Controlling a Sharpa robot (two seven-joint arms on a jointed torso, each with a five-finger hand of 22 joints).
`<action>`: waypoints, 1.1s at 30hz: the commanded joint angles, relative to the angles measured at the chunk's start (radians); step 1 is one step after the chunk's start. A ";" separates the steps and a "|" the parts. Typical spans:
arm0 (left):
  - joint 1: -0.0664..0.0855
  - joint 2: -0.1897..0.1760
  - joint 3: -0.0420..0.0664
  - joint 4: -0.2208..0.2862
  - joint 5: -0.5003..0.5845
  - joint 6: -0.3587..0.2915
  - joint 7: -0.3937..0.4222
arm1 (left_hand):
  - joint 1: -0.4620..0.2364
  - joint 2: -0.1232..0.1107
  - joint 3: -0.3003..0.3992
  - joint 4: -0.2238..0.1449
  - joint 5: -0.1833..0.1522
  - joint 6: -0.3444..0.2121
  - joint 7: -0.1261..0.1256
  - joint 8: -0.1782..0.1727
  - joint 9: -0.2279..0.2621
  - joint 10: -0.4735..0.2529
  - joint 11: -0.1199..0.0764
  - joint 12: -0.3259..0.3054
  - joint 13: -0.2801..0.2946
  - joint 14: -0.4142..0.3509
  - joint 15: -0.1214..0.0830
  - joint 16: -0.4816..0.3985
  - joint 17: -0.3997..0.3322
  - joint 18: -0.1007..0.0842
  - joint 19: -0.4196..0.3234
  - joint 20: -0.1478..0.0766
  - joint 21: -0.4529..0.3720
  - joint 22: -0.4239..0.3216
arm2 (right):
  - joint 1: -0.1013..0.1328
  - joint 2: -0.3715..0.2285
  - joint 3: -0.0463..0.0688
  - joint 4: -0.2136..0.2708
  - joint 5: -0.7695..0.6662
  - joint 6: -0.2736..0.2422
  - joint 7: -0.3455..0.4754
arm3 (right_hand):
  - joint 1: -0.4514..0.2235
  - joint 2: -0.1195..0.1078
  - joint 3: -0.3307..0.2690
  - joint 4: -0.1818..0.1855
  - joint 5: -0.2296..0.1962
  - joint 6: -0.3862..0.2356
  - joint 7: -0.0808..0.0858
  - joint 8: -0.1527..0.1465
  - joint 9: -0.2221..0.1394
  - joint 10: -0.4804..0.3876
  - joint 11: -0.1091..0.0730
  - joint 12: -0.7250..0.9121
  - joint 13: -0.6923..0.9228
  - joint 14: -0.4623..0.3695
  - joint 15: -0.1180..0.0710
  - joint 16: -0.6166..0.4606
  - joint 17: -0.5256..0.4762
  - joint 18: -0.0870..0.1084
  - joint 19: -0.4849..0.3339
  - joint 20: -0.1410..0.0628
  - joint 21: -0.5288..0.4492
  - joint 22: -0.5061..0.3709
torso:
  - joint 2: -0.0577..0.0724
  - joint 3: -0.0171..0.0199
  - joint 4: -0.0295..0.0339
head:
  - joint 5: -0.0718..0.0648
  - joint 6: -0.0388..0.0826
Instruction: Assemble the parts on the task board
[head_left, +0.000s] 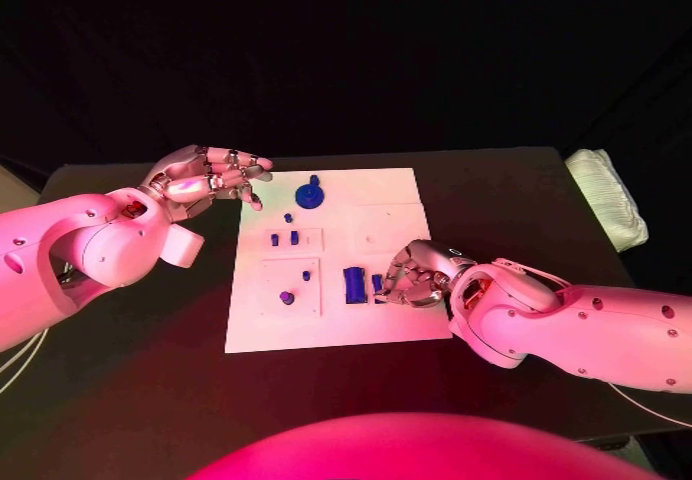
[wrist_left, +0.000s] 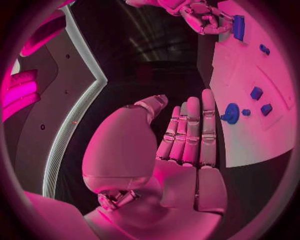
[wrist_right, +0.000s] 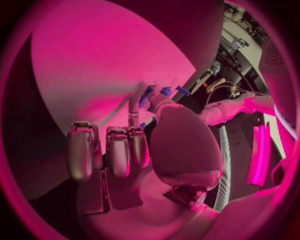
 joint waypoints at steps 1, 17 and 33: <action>0.000 0.002 0.000 0.001 0.000 0.019 0.006 | 0.000 0.008 -0.002 0.006 0.003 -0.005 0.005 0.001 -0.002 -0.006 0.000 0.007 -0.001 -0.005 0.005 -0.002 0.001 0.014 0.009 -0.001 -0.006 -0.001 | -0.003 -0.013 -0.002 0.005 -0.002 -0.022 0.001 | -0.013 -0.015 -0.015 0.017 0.026 0.006 0.001 0.001 -0.002 0.090 -0.008 -0.001 0.243 0.098 -0.005 -0.004 0.227 0.001 0.077 -0.005 -0.002 0.214 | -0.002 0.0002 0.0015 | 0.000 0.004; -0.011 0.034 0.000 -0.050 0.036 -0.050 0.082 | -0.003 0.005 -0.005 0.011 0.001 -0.008 0.005 0.000 -0.003 -0.003 0.000 0.010 -0.001 -0.007 0.005 -0.003 0.001 0.014 0.010 -0.001 -0.009 -0.004 | 0.048 -0.017 0.000 -0.088 0.465 -0.138 0.487 | -0.084 0.045 -0.168 0.056 0.032 -0.128 0.059 -0.071 -0.033 0.020 0.043 -0.171 0.177 0.080 0.036 -0.050 0.161 0.035 0.036 0.027 -0.211 0.152 | -0.036 -0.0087 -0.0055 | 0.014 0.045; -0.049 0.182 0.001 -0.327 0.138 -0.068 0.220 | 0.049 -0.020 -0.043 0.075 -0.019 -0.041 -0.033 0.016 -0.003 0.060 0.034 -0.206 -0.033 -0.120 0.076 -0.608 -0.182 0.013 -0.096 0.089 -0.454 -0.293 | 0.102 0.187 0.047 -0.592 1.156 0.143 0.800 | 0.177 0.070 -0.026 0.046 -0.093 -0.247 0.137 -0.151 -0.101 -0.413 0.148 -1.331 -0.904 -0.422 0.160 -1.154 -0.746 0.156 -0.388 0.164 -1.350 -0.728 | -0.094 -0.0132 -0.0175 | 0.054 0.193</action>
